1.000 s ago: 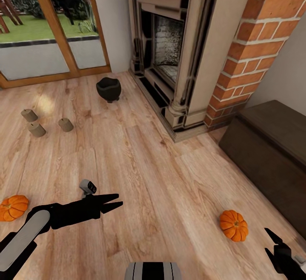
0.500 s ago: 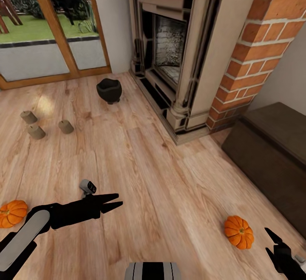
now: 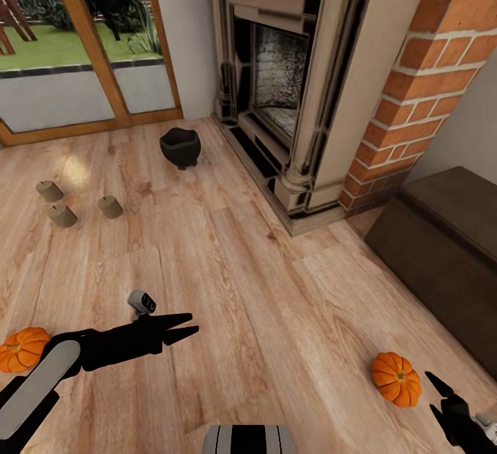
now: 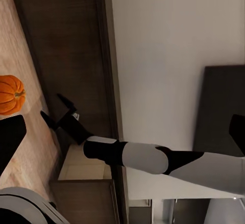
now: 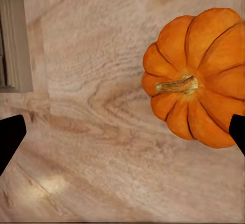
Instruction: Place each of the two pumpkins and all three candles from the living room inside a cabinet in the living room (use any cabinet), then make sure every cabinet is closed, and position the cauldron so it is next to a table in the living room.
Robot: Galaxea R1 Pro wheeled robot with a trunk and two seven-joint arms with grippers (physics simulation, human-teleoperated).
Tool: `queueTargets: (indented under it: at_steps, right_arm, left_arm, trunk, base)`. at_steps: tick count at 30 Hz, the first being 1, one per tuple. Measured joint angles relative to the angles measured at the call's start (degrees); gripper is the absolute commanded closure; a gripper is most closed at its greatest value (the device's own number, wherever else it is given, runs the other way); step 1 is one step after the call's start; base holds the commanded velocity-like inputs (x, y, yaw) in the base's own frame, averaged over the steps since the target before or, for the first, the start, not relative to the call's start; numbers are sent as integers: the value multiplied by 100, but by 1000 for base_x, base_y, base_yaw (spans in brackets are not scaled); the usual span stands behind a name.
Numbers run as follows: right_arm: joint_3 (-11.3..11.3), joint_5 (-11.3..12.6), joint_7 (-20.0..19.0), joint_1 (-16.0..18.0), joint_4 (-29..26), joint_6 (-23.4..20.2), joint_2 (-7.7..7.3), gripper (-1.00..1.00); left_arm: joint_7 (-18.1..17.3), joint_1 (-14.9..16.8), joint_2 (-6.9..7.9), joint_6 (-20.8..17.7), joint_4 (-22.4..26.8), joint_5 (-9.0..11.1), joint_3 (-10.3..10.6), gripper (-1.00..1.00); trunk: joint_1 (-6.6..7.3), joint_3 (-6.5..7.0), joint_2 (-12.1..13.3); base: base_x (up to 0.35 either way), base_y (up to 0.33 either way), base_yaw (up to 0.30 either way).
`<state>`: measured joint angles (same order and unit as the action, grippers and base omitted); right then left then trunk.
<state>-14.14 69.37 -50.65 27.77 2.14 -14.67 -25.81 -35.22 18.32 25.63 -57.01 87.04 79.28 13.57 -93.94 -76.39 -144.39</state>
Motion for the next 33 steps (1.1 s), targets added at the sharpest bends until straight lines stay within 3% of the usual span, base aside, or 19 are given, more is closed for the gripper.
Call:
queueTargets:
  at_steps: [3,18,33]
  right_arm:
    - [96,-2,45,0,1,4,4,-100]
    - [131,-12,64,0,-6,207,26,-100]
    - [132,-9,52,0,-13,278,26,-100]
  left_arm:
    - [-4,0,0,1,0,3,-6,-100]
    - [-19,0,0,3,19,7,-10,-100]
    - [-27,0,0,1,26,5,-10,-100]
  trunk:
    - [0,0,0]
    - [0,0,0]
    - [-39,-332,-20]
  base:
    - [0,0,0]
    - [0,0,0]
    - [0,0,0]
